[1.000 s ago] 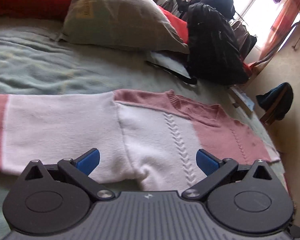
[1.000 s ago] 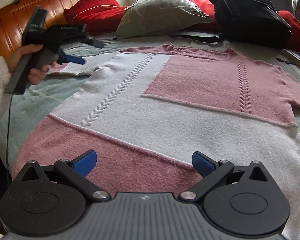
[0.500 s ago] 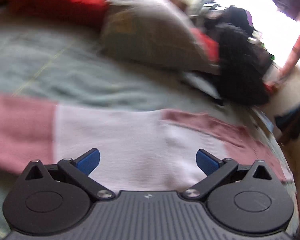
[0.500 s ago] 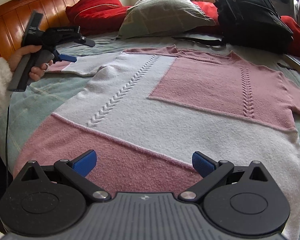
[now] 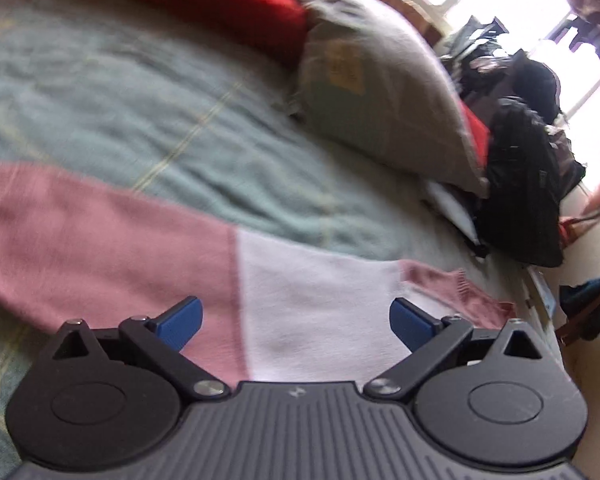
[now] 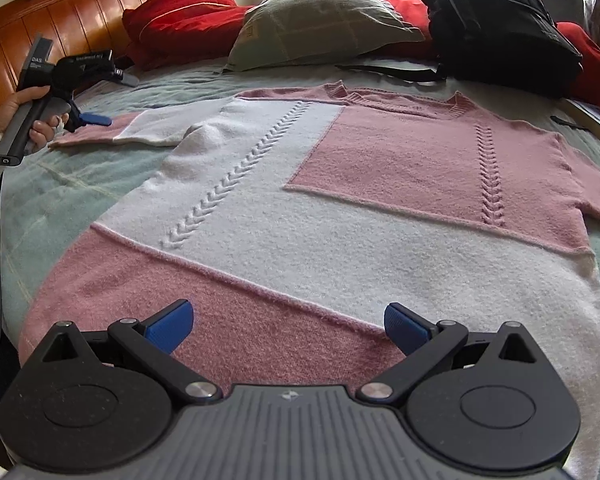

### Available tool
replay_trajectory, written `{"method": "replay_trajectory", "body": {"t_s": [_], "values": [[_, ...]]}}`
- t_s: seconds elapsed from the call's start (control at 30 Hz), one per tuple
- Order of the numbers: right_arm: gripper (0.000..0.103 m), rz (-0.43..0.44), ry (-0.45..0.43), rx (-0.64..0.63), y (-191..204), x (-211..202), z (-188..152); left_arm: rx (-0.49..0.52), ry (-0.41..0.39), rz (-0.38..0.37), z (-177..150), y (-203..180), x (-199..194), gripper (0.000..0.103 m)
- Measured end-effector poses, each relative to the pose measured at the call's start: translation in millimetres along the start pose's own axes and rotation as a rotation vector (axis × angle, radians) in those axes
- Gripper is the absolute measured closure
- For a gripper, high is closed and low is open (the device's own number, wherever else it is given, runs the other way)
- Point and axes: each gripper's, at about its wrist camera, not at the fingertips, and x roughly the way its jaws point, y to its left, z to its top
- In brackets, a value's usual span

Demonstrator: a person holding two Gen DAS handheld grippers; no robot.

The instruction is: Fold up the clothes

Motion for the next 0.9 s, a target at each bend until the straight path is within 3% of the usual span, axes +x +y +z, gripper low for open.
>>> {"method": "replay_trajectory", "body": {"t_s": [0.13, 0.27, 0.37, 0.4, 0.53, 0.63, 0.7, 0.83, 0.9], "values": [[0.0, -0.01, 0.003, 0.011, -5, 2, 1, -0.063, -0.009, -0.05, -10, 31, -13, 0.004], [0.0, -0.011, 0.007, 0.015, -7, 4, 3, -0.114, -0.087, 0.088, -2, 62, -45, 0.004], [0.0, -0.007, 0.013, 0.008, -5, 6, 4, -0.143, -0.139, 0.15, 11, 74, -63, 0.004], [0.0, -0.006, 0.015, 0.005, -4, 7, 5, -0.142, -0.157, 0.148, 15, 74, -67, 0.004], [0.0, -0.008, 0.024, -0.007, 1, 11, 7, -0.127, -0.151, 0.02, 24, 64, -55, 0.003], [0.0, -0.01, 0.028, -0.018, 4, 12, 8, -0.116, -0.117, 0.019, 25, 58, -29, 0.003], [0.0, -0.016, 0.031, -0.026, 5, 12, 8, -0.123, -0.12, 0.088, 26, 62, -19, 0.003], [0.0, -0.031, 0.032, -0.02, 0, 12, 7, -0.101, -0.191, 0.376, 23, 66, -25, 0.006], [0.0, -0.034, 0.028, -0.009, -3, 13, 7, -0.042, -0.201, 0.441, 19, 54, -31, 0.006]]}}
